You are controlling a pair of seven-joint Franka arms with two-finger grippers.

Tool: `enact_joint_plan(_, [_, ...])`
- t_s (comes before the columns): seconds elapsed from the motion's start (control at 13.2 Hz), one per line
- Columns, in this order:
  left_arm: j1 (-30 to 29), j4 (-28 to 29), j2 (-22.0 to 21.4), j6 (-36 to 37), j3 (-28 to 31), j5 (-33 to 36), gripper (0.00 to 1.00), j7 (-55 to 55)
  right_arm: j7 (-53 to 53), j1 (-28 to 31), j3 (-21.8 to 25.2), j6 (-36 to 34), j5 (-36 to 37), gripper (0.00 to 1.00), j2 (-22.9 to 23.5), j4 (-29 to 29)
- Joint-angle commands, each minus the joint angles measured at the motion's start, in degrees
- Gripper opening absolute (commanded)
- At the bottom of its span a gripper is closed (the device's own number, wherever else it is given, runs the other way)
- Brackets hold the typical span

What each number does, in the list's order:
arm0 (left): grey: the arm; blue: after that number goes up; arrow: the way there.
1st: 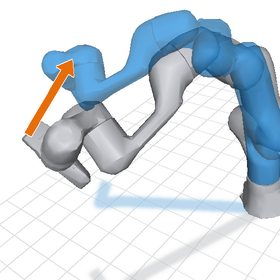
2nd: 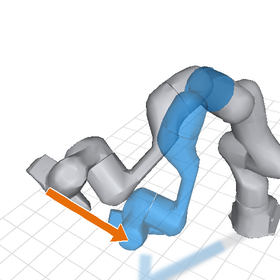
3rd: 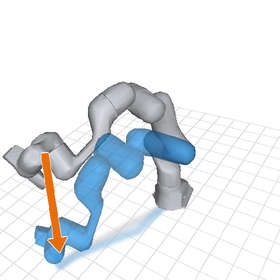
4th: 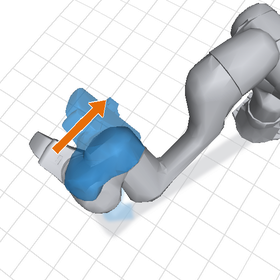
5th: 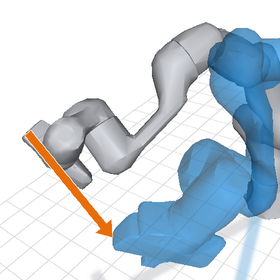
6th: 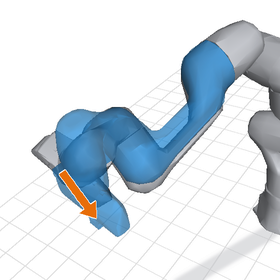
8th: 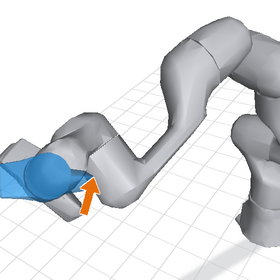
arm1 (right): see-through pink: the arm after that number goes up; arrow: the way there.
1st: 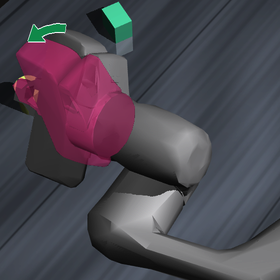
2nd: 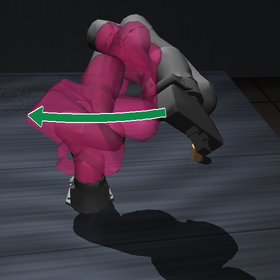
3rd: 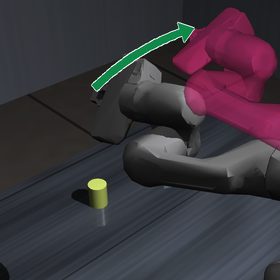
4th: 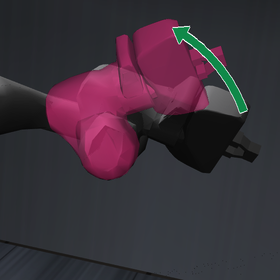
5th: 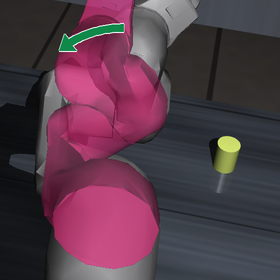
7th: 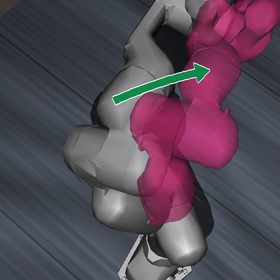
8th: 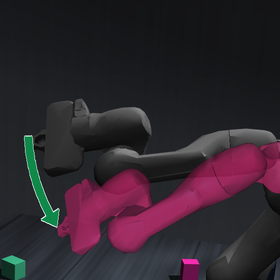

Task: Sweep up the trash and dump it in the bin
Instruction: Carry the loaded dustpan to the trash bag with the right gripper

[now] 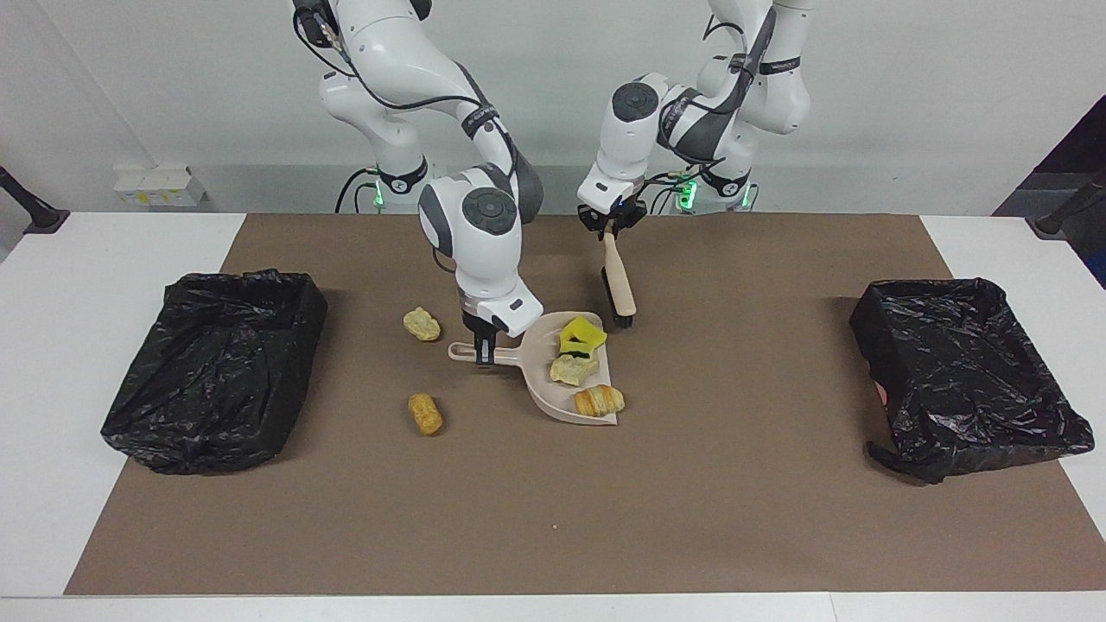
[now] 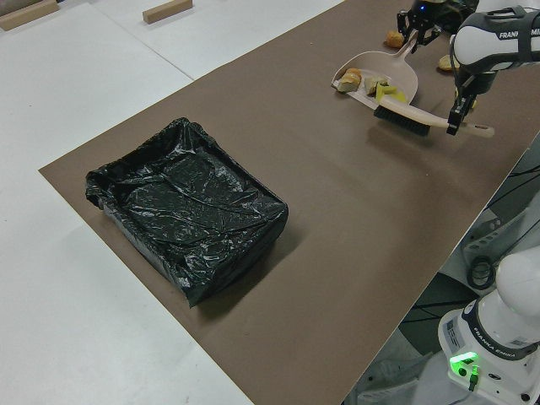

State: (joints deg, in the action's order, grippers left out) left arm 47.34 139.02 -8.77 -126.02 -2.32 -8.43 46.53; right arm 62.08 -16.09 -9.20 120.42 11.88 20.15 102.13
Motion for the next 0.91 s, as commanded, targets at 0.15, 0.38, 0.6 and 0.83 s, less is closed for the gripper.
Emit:
enact_joint_plan(0.15, [2.0, 3.0, -0.6, -3.9, 1.0, 0.9, 0.0, 1.0, 2.4, 2.3, -0.6, 1.8, -1.5, 0.0, -1.2, 0.8])
enact_joint_plan(0.38, [2.0, 3.8, 0.2, -5.9, 1.0, 0.9, 0.11, 1.5, 3.0, 3.4, -0.6, 1.6, -3.4, 0.0, -3.4, 1.0])
enact_joint_plan(0.6, [1.4, 3.5, 1.3, -6.3, 1.1, 0.9, 1.0, 1.5, 6.7, 6.7, -0.6, 1.3, -5.4, 0.0, -4.8, 0.9])
enact_joint_plan(0.83, [-1.7, 1.3, 2.2, -5.4, 1.4, 0.9, 1.0, 0.9, 15.4, 11.4, -0.6, 0.2, -10.0, 0.0, -6.3, 1.0])
